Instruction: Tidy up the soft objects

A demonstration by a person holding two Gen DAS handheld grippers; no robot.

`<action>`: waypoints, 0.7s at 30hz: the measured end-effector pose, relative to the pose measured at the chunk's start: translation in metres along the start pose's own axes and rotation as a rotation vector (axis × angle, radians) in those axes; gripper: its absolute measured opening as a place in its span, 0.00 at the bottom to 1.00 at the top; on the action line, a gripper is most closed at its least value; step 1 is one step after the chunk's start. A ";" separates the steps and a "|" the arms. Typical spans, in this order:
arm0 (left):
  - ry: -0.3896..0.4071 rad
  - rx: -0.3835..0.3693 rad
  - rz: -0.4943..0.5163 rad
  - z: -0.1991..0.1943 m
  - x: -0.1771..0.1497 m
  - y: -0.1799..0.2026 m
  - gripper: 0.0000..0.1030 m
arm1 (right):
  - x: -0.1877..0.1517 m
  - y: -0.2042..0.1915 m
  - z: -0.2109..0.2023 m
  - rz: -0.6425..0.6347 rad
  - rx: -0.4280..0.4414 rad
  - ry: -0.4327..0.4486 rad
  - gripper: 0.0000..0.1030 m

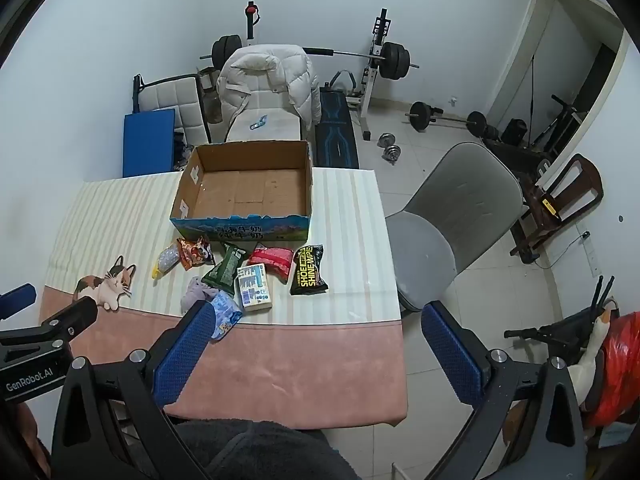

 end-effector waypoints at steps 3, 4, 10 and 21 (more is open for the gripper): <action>0.002 0.002 -0.001 0.000 0.001 -0.001 1.00 | 0.000 0.000 0.000 0.003 0.007 -0.004 1.00; 0.002 0.002 -0.003 0.000 0.001 -0.002 1.00 | 0.000 0.000 0.000 0.002 0.008 -0.005 1.00; 0.007 0.006 0.001 0.000 0.001 0.000 1.00 | -0.001 0.001 -0.002 0.003 0.008 0.002 1.00; 0.019 0.005 -0.006 -0.008 0.004 0.001 1.00 | 0.000 -0.005 -0.006 -0.005 0.006 0.007 1.00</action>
Point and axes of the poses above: each gripper's, at about its wrist camera, not at the fingertips, and z roughly the way its jaws point, y to its right, x to its top, the point moved 4 cm from there along z, roughly the way its jaws point, and after that the axes turned 7 degrees about -y, right-handed, at the moved point
